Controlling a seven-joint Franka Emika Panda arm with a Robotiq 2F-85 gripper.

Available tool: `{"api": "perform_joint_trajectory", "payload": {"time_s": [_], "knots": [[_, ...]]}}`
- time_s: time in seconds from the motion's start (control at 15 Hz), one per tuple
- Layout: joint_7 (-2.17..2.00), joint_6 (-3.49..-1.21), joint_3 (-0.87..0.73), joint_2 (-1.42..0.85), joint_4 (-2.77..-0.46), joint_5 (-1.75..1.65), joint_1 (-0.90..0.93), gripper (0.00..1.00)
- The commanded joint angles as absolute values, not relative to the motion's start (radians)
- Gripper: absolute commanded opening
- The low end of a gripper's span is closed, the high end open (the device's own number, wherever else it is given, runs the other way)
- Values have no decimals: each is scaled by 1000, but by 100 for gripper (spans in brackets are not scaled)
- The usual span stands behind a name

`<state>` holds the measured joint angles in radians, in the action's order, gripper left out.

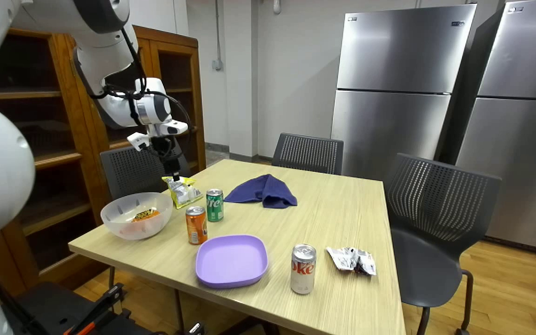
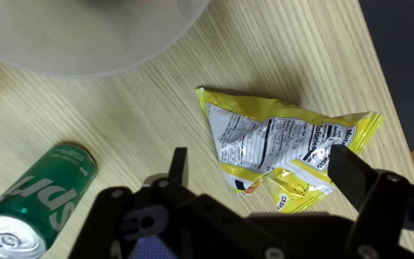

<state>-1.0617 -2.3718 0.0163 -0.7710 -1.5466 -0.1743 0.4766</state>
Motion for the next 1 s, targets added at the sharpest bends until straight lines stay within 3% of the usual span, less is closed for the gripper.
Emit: {"api": "perform_joint_trajectory", "payload": {"time_s": [0.0,0.93], "knots": [[-1153,-2314,1,-852,-1413,-132,490,100],[-1231,-2254,4,-918,-1319,-71,464,100]]}}
